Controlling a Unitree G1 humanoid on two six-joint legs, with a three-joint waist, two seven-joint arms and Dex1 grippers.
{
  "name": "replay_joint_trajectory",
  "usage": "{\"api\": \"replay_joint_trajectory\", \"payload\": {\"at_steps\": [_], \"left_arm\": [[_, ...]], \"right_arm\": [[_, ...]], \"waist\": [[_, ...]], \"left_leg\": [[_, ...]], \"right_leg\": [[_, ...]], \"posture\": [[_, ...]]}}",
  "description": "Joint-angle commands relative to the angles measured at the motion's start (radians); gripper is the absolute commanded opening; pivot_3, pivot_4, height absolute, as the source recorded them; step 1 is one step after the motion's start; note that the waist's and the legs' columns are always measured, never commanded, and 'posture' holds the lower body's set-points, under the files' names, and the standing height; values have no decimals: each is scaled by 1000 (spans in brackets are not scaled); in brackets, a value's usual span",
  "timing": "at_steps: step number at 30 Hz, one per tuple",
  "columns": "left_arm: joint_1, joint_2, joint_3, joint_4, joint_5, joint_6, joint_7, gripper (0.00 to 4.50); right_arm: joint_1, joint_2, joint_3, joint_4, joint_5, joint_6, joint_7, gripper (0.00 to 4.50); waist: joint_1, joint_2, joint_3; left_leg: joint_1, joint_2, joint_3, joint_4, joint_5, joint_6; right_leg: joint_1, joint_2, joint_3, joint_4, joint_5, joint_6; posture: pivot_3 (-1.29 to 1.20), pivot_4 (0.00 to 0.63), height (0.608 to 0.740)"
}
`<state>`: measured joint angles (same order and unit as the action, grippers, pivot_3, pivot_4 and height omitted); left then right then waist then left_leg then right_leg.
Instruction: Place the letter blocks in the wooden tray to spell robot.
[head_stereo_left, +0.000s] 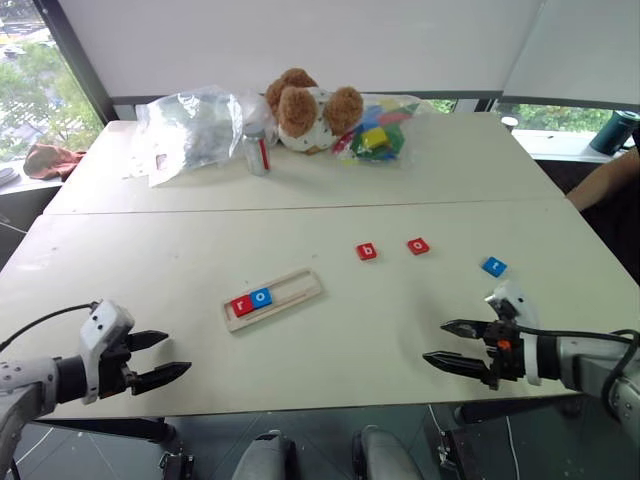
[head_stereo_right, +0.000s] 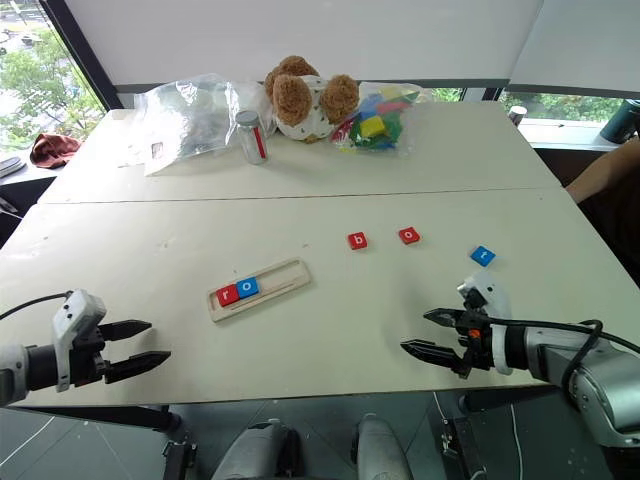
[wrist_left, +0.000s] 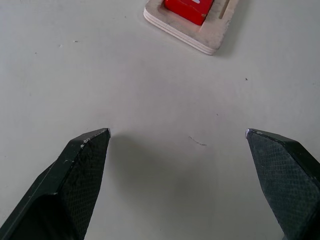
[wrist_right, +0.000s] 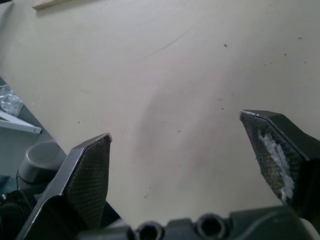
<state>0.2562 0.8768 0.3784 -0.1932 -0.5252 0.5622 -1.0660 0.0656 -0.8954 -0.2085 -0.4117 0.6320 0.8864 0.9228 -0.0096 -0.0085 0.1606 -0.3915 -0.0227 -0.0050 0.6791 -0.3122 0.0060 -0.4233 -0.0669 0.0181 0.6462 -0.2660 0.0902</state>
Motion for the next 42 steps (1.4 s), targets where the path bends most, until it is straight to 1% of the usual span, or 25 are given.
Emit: {"api": "replay_joint_trajectory", "payload": {"at_steps": [1, 5, 13, 17, 21, 26, 29, 32, 35, 37, 42], "left_arm": [[-12, -6, 30, -10, -8, -15, 13, 4500], [-19, -16, 37, -10, -19, -12, 27, 4500], [-14, -12, 42, 4, 2, -41, 44, 4500], [-23, 6, 15, 17, 46, -62, 63, 4500], [-41, 2, 24, 34, 38, -71, 55, 4500], [-95, 32, 32, 51, 35, -87, 31, 4500], [-162, 31, -22, 32, 35, -126, -6, 4500], [-235, 4, -124, 32, 83, -226, -47, 4500], [-334, -31, -222, 129, 152, -348, -82, 4500], [-392, -49, -264, 191, 181, -400, -100, 4500], [-515, -100, -339, 342, 235, -498, -124, 4500]], "right_arm": [[-24, 0, 5, -9, -3, -18, -6, 4466], [-36, -4, 27, 4, -16, -32, -5, 4466], [-55, 1, 46, 26, -33, -50, -5, 4466], [-83, 14, 78, 67, -98, -110, -35, 4466], [-110, 20, 67, 84, -87, -116, -28, 4466], [-124, 7, 75, 79, -93, -107, -25, 4466], [-182, 8, 88, 75, -66, -74, -11, 4466], [-279, 32, 115, 51, -15, -13, -5, 4466], [-342, 49, 180, 32, -22, -3, 0, 4466], [-364, 59, 207, 24, -24, -1, 4, 4466], [-366, 66, 225, -42, 7, 31, -4, 4466]], "waist": [[0, 0, 0], [0, 0, 0], [-1, 0, 0], [-1, 0, 0], [0, 0, 0], [1, 0, 0], [-1, 0, 0], [-3, 0, 0], [-2, 0, 0], [-2, 0, 0], [1, 0, 0]], "left_leg": [[0, 0, 0, 0, 0, 0], [0, 0, 0, 0, 0, 0], [0, 0, 0, 0, 0, 0], [0, 0, 0, 0, 0, 0], [0, 0, 0, 0, 0, 0], [0, 0, 0, 0, 0, 0], [0, 0, 0, 0, 0, 0], [0, 0, 0, 1, 0, 0], [0, 0, 0, -1, 0, 0], [-1, 0, 0, -2, 0, 0], [-4, -1, 0, 0, 0, 0]], "right_leg": [[0, 0, 0, 0, 0, 0], [0, 0, 0, 0, 0, 0], [0, 0, 0, 0, 0, 0], [0, 0, 0, 0, 0, 0], [0, 0, 0, 0, 0, 0], [0, 0, 0, 0, 0, 0], [0, 0, 0, 0, 0, 0], [0, 0, 0, 0, 0, 0], [-2, 0, 0, 0, 0, 0], [-3, 0, -1, 0, 0, 0], [-4, 0, -1, 0, 0, 1]], "posture": [[0, 150, 740], [0, 150, 740], [0, 150, 740], [0, 150, 740], [0, 150, 740], [0, 150, 740], [0, 150, 740], [0, 150, 740], [0, 150, 740], [0, 150, 740], [0, 150, 740]]}}
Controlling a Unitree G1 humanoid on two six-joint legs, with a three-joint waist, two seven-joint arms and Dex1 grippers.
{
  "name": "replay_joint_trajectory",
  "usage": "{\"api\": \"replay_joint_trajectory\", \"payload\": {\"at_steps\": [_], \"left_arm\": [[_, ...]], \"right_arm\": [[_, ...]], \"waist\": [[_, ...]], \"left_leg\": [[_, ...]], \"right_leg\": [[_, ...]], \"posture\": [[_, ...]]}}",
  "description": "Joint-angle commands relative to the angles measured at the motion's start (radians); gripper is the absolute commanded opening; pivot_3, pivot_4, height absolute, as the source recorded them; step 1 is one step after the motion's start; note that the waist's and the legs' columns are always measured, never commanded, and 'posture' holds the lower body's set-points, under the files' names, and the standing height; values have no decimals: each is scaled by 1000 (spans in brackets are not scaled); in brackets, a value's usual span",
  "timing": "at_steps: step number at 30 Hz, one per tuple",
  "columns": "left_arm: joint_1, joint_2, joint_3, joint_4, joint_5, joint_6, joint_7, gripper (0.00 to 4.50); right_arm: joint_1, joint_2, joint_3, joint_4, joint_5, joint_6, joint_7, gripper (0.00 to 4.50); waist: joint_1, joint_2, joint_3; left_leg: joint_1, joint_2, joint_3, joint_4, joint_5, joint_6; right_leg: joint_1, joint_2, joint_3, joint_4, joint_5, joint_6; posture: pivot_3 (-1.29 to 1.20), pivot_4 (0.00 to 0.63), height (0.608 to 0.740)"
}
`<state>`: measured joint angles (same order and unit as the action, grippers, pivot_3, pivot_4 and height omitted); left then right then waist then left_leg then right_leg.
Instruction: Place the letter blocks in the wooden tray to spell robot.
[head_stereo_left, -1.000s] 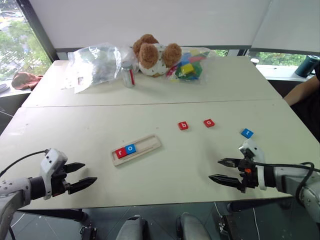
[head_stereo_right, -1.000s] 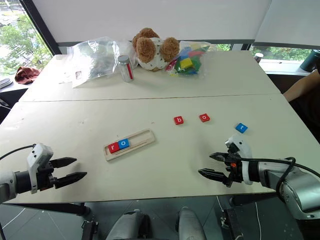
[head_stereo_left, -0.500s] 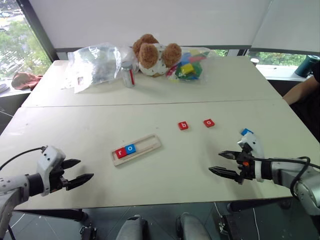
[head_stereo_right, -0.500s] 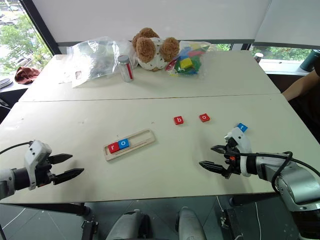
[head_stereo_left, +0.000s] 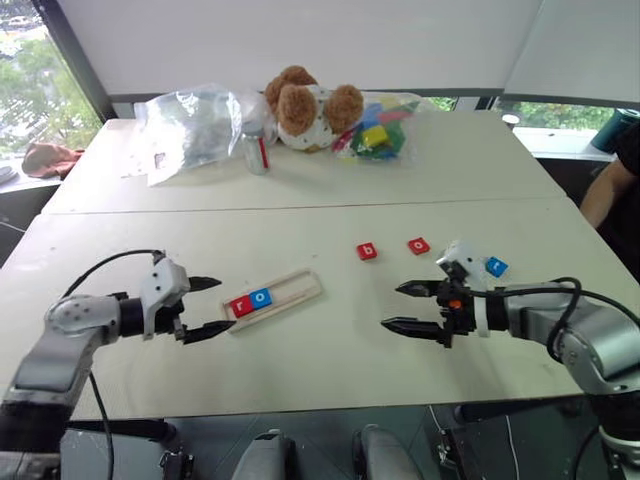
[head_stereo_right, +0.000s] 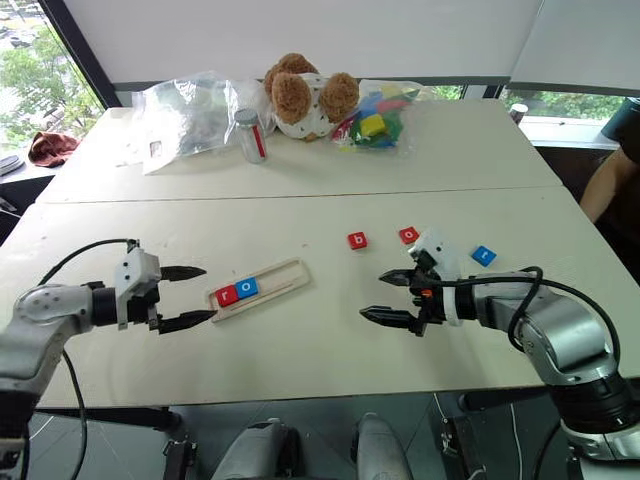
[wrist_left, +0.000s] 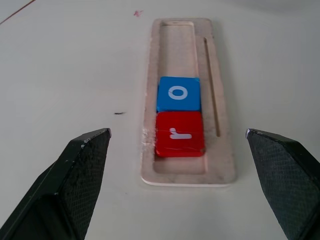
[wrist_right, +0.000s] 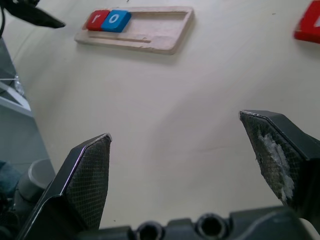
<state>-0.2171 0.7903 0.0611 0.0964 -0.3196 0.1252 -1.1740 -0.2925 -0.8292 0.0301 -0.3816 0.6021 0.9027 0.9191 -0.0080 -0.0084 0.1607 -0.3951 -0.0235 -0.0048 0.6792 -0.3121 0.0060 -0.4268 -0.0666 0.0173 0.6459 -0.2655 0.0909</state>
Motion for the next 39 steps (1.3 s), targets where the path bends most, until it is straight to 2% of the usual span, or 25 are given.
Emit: {"api": "replay_joint_trajectory", "payload": {"at_steps": [1, 8, 22, 25, 26, 27, 35, 39], "left_arm": [[-55, -20, -32, 77, 40, -82, -22, 4500], [-58, -48, -80, 139, 56, -115, -70, 4500], [-49, -100, -125, 266, 119, -201, -59, 4500], [-55, -106, -124, 282, 119, -206, -58, 3677], [-57, -105, -124, 285, 120, -205, -61, 3232], [-57, -105, -124, 284, 121, -203, -62, 3115], [-97, -98, -143, 270, 121, -213, -90, 3115], [-214, -147, -209, 220, 120, -192, -147, 3115]], "right_arm": [[-4, 2, -15, -87, 43, 23, -6, 4466], [32, 5, -34, -117, 53, 41, -47, 4466], [36, -24, -50, -141, 91, 61, -48, 4466], [33, -25, -47, -137, 89, 59, -51, 4500], [32, -26, -47, -135, 88, 58, -51, 4500], [33, -27, -49, -134, 88, 57, -51, 4500], [50, -34, -67, -122, 82, 53, -63, 4500], [97, -69, -156, -96, 75, 58, -79, 4500]], "waist": [[-1, 0, 0], [-3, 0, 0], [1, 0, -1], [4, 1, -2], [5, 1, -2], [6, 1, -2], [18, 1, -2], [35, 1, -2]], "left_leg": [[0, 0, 0, 1, 0, 0], [0, 0, 0, 1, 0, 0], [3, 0, 0, 2, 0, 0], [3, 0, 0, 3, 0, 1], [3, 0, 0, 3, 0, 1], [4, 0, 0, 3, 0, 1], [4, 0, 0, 3, 0, 1], [2, -1, -1, 4, 0, 1]], "right_leg": [[0, 0, 0, 0, 0, 0], [0, 0, 0, 1, 0, 0], [3, 0, 0, 1, 0, 0], [4, 0, 0, 1, 0, 0], [5, 0, 0, 1, 0, 0], [5, 0, 0, 1, 0, 0], [4, 0, 0, 2, 0, 0], [4, 0, -1, 1, 0, 0]], "posture": [[0, 150, 740], [0, 150, 740], [0, 150, 740], [0, 150, 740], [0, 150, 740], [0, 150, 740], [0, 150, 740], [0, 150, 740]]}}
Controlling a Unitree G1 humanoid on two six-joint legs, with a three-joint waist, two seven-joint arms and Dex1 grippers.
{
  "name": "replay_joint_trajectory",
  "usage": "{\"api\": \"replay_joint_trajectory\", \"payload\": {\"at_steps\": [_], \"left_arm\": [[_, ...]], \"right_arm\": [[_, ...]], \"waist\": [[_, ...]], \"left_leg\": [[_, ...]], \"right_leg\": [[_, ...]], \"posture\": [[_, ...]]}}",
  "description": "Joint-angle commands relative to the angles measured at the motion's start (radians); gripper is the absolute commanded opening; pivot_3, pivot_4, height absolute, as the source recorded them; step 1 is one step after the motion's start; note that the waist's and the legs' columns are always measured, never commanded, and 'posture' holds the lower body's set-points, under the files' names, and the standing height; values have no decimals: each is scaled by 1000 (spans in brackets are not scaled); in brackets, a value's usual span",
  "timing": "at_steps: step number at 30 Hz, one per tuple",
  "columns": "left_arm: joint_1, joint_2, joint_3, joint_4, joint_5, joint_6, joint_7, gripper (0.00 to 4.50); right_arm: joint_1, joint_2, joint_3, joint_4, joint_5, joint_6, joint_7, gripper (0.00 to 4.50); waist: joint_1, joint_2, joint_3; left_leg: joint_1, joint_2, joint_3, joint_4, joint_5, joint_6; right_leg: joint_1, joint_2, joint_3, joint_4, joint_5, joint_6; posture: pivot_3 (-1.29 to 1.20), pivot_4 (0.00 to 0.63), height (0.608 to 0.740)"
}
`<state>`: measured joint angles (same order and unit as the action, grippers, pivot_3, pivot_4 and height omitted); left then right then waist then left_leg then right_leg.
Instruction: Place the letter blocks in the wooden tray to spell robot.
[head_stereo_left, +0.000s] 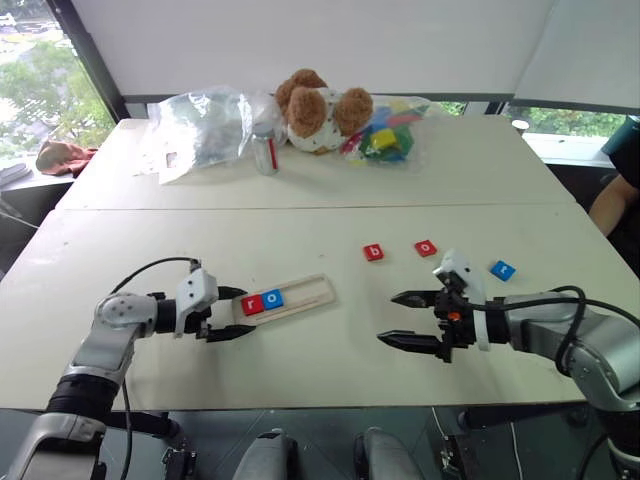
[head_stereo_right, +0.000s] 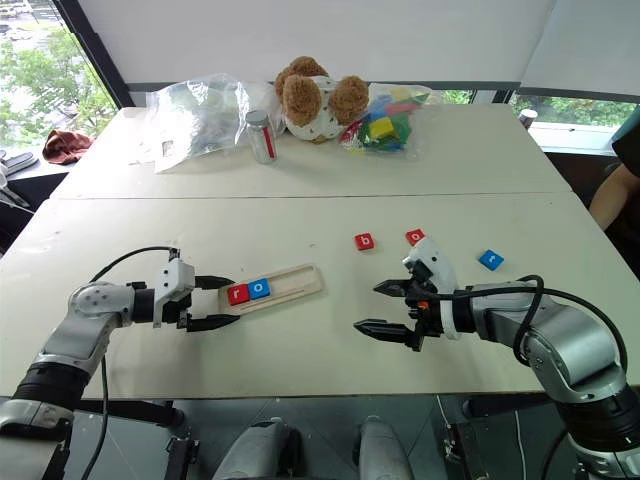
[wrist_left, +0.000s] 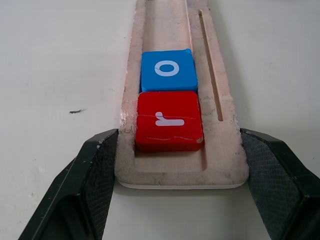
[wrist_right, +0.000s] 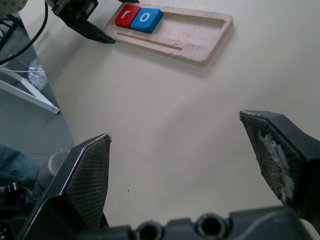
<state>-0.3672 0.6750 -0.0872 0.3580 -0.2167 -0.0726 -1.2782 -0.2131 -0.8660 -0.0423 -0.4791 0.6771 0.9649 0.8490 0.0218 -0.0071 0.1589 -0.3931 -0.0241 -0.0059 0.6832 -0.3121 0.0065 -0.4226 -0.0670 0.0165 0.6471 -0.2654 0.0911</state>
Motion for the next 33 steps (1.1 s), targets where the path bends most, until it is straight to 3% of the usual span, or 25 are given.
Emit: {"api": "replay_joint_trajectory", "payload": {"at_steps": [1, 9, 14, 16, 17, 20, 26, 33], "left_arm": [[-112, -64, -90, -24, 26, 4, -61, 3115], [-314, -214, -190, 262, 105, -99, -125, 3115], [-354, -256, -187, 378, 130, -156, -124, 3115], [-350, -259, -185, 387, 128, -164, -132, 4174], [-348, -261, -182, 390, 127, -168, -130, 4469], [-338, -261, -169, 385, 127, -171, -122, 4469], [-274, -139, -106, 178, 65, -77, -156, 4469], [-110, 93, 62, -186, -117, 300, -133, 4469]], "right_arm": [[50, -49, -117, 9, -7, -10, -8, 4500], [184, -73, -236, -21, -17, -21, -44, 4500], [225, -51, -260, -68, -6, -14, -81, 4500], [228, -42, -257, -76, -8, -16, -94, 4500], [229, -39, -254, -75, -10, -19, -97, 4500], [204, -28, -228, -57, -28, -35, -115, 4500], [14, 107, -134, 27, -101, -65, -263, 4500], [-227, 411, 29, 231, -240, -104, -486, 4500]], "waist": [[14, 0, 0], [-8, -1, 0], [-11, -2, 1], [-10, -2, 1], [-10, -2, 1], [-10, -2, 1], [-33, -3, 1], [-40, -2, 1]], "left_leg": [[0, -1, 0, 0, 0, 0], [-2, 0, 2, 0, 0, 2], [0, 0, 2, 1, 0, 2], [1, 0, 2, 2, 0, 2], [1, 0, 2, 2, 0, 2], [1, 0, 2, 2, 0, 2], [1, 1, 2, 2, 0, 2], [0, 3, 1, -2, 1, 0]], "right_leg": [[0, 0, 0, 0, 0, 0], [-3, 4, 0, 1, 0, 0], [-1, 5, 0, 2, 0, 1], [0, 5, 0, 2, 0, 1], [0, 5, 0, 2, 0, 1], [0, 5, 0, 2, 0, 1], [0, 5, 1, 3, 0, 1], [-5, 6, 1, 4, 0, 1]], "posture": [[0, 150, 740], [0, 150, 740], [0, 150, 740], [0, 150, 740], [0, 150, 740], [0, 150, 740], [0, 150, 740], [0, 150, 740]]}}
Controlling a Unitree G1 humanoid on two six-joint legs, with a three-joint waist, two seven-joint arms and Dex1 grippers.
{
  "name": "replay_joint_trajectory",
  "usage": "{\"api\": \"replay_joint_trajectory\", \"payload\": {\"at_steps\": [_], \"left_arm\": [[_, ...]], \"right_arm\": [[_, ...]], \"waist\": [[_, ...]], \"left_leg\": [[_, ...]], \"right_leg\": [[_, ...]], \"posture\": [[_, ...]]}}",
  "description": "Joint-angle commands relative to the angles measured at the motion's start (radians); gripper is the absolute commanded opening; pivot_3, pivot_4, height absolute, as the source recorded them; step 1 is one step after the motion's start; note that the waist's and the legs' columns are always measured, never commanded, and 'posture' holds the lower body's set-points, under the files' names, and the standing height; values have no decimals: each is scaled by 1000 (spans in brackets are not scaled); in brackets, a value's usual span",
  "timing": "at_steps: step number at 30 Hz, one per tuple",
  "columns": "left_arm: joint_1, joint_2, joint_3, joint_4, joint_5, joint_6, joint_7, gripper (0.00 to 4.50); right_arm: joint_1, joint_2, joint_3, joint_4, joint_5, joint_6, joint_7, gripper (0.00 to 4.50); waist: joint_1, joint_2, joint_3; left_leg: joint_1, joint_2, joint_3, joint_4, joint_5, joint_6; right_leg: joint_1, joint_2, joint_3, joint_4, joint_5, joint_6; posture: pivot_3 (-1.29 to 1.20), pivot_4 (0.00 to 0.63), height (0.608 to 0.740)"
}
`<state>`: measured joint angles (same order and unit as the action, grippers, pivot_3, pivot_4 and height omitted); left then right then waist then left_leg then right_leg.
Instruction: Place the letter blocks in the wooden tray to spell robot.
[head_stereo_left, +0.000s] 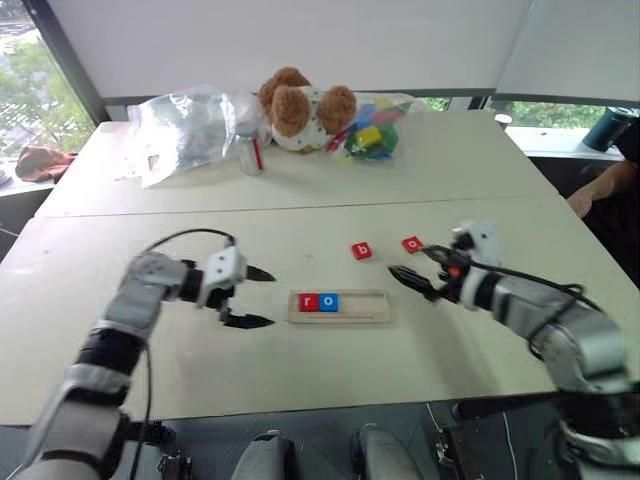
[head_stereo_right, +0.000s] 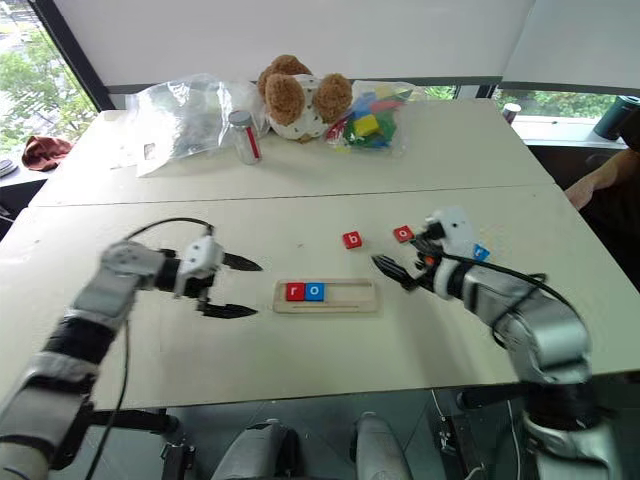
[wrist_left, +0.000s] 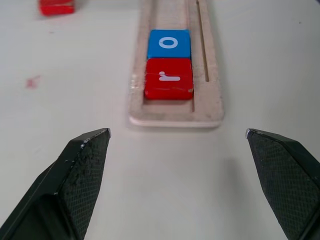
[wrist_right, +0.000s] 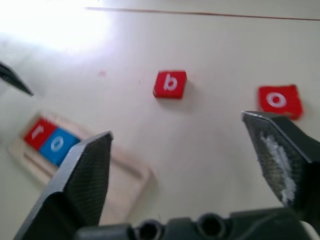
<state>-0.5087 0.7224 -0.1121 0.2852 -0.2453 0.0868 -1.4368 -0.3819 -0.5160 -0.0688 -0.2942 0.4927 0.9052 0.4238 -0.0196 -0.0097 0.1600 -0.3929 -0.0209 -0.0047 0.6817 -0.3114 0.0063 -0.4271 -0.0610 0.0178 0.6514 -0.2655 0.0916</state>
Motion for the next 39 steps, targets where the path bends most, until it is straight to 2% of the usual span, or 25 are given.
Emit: {"api": "replay_joint_trajectory", "payload": {"at_steps": [1, 5, 9, 17, 20, 24, 25, 28, 31, 35, 39], "left_arm": [[45, 60, 108, -144, -107, 181, 44, 4469], [104, 108, 232, -332, -202, 380, 171, 4469], [180, 165, 251, -452, -168, 399, 231, 4469], [201, 145, 279, -494, -205, 432, 329, 4469], [193, 139, 276, -507, -217, 445, 341, 4500], [198, 139, 257, -493, -200, 425, 351, 4500], [196, 134, 253, -489, -198, 421, 355, 4500], [176, 109, 229, -506, -214, 428, 361, 4500], [157, 73, 194, -539, -232, 437, 359, 4500], [178, 20, 116, -582, -215, 407, 358, 4500], [170, 17, 79, -578, -207, 393, 336, 4500]], "right_arm": [[-74, 83, 72, 69, -77, -55, -74, 4500], [-149, 198, 133, 212, -183, -84, -185, 4500], [-172, 250, 161, 268, -237, -85, -223, 4500], [-205, 303, 181, 384, -332, -124, -273, 4500], [-215, 326, 178, 419, -354, -142, -285, 3621], [-220, 334, 195, 421, -381, -138, -281, 1547], [-221, 335, 197, 420, -387, -135, -283, 1159], [-219, 323, 167, 366, -399, -123, -301, 1179], [-163, 287, 88, 205, -445, -133, -384, 1179], [74, 228, 50, -96, -473, -77, -387, 1179], [290, 290, -73, -343, -466, 64, -437, 1179]], "waist": [[4, 0, 0], [13, 0, 0], [6, 0, 0], [0, 0, 0], [-1, 0, 0], [-1, 0, 0], [0, 0, 0], [1, 0, 0], [9, 1, 0], [15, 0, 0], [1, 1, 0]], "left_leg": [[0, 0, 0, 0, 0, 0], [-2, -2, -1, 2, 0, 0], [-2, -3, -1, 1, 0, 0], [-1, -3, -1, 0, 1, -2], [-1, -3, -1, 0, 1, -2], [-1, -3, -1, 0, 1, -2], [-1, -3, -1, 0, 1, -2], [0, -3, -1, 0, 1, -2], [-1, -3, -1, 0, 1, -2], [-4, -4, -3, 0, 1, -3], [-6, -4, -2, -1, 0, -2]], "right_leg": [[0, 0, 0, 0, 0, 0], [1, -2, -1, -1, 0, 0], [0, -3, 0, -1, 0, 0], [0, -2, 0, -1, 0, 0], [0, -2, 0, -1, 0, 0], [0, -2, 0, -1, 0, 0], [0, -2, 0, -1, 0, 0], [0, -2, 0, -1, 0, 0], [0, -2, 0, -1, 0, 0], [-1, -3, 0, -2, 0, 0], [-3, -2, 1, -2, 0, 0]], "posture": [[0, 150, 740], [0, 150, 740], [0, 150, 740], [0, 150, 740], [0, 150, 740], [0, 150, 740], [0, 150, 740], [0, 150, 740], [0, 150, 740], [0, 150, 740], [0, 150, 740]]}}
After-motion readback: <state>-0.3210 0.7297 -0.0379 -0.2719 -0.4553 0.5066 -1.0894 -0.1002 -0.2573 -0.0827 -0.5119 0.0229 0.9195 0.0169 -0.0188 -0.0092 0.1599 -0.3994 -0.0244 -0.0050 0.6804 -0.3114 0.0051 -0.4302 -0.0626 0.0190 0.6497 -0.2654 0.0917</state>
